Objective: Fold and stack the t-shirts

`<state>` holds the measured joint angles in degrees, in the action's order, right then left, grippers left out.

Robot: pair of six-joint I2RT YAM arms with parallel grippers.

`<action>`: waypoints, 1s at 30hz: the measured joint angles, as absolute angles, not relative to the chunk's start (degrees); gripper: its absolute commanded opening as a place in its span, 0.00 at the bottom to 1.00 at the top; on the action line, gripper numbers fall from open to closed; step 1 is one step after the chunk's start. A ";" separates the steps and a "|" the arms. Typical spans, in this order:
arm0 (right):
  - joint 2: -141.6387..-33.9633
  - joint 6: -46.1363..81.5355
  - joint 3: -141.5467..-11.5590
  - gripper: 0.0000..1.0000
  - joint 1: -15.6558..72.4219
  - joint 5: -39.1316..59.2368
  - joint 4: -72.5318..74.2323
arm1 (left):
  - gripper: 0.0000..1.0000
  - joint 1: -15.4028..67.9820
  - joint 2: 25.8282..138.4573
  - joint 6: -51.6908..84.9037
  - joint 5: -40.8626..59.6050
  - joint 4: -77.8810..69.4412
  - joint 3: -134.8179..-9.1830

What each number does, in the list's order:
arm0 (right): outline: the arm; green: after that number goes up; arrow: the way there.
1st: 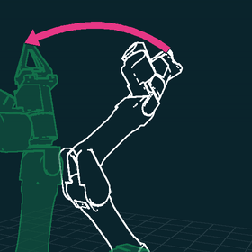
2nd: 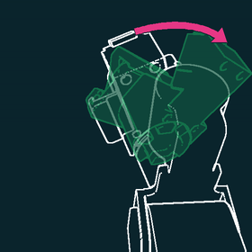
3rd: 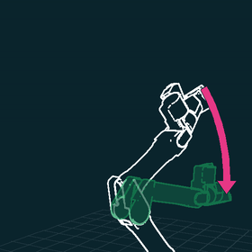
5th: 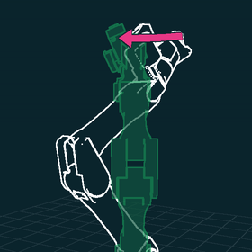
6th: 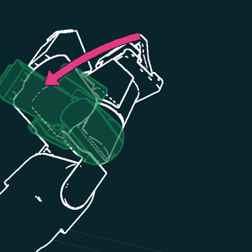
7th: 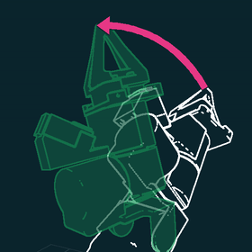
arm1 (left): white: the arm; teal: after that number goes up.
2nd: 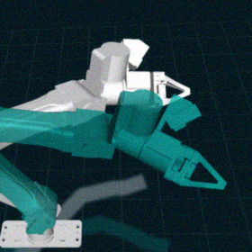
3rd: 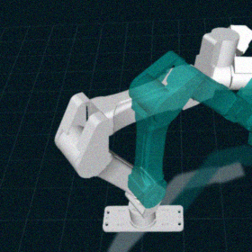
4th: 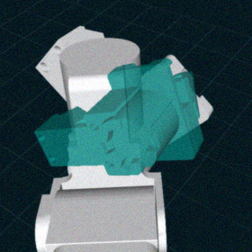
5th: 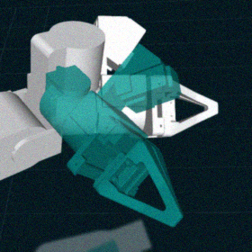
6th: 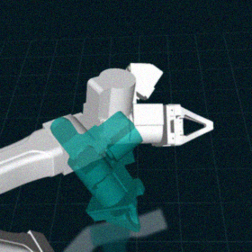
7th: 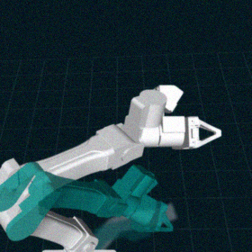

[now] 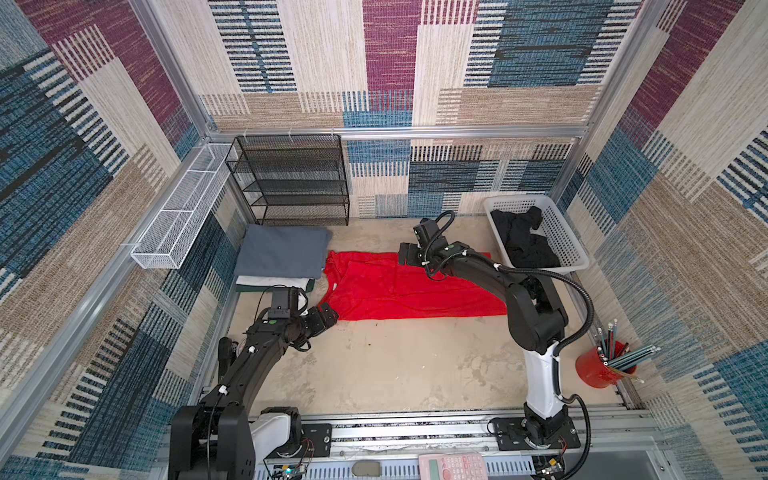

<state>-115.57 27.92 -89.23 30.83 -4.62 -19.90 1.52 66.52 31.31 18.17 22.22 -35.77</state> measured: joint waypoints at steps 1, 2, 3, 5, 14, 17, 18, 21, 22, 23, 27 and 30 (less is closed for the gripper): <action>-113.34 27.77 -86.19 0.98 30.83 -4.75 -19.75 | 0.88 1.52 67.09 31.31 18.17 21.74 -35.59; -111.48 27.59 -83.55 0.98 30.83 -5.06 -19.33 | 0.86 1.52 67.55 31.31 18.17 21.37 -35.48; -109.54 27.59 -80.73 0.98 30.83 -5.04 -18.87 | 0.84 1.52 68.25 31.31 18.17 20.95 -35.46; -105.84 27.59 -75.24 0.98 30.76 -5.10 -18.26 | 0.78 1.52 69.93 31.33 18.15 19.51 -35.46; -95.02 28.29 -61.23 0.99 30.26 -5.04 -16.60 | 0.47 1.52 79.50 31.57 18.17 14.24 -37.15; -94.06 28.27 -59.72 0.99 30.22 -5.08 -16.19 | 0.39 1.48 81.47 31.59 18.17 12.71 -37.74; -94.06 28.25 -59.42 0.99 29.95 -5.13 -16.19 | 0.35 1.45 81.91 31.77 18.15 12.45 -37.95; -94.85 27.68 -58.94 0.99 28.88 -5.78 -16.19 | 0.21 1.28 82.85 31.73 17.02 12.29 -39.00; -95.22 27.51 -58.85 0.99 28.27 -6.20 -16.19 | 0.17 1.21 83.05 31.66 16.40 12.29 -39.38; -95.48 27.05 -58.74 0.99 27.79 -6.55 -16.19 | 0.15 1.06 83.26 31.48 16.38 12.29 -39.70; -95.90 26.11 -58.33 0.99 26.65 -8.01 -16.14 | 0.00 0.03 85.14 30.79 15.07 12.80 -40.97; -96.79 25.67 -58.11 0.99 26.11 -8.08 -15.97 | 0.00 -0.73 86.35 30.00 14.87 13.65 -42.22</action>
<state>-96.79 25.67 -58.11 26.11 -8.08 -15.97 -0.73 86.35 30.00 14.87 13.65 -42.22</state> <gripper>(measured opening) 0.989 0.084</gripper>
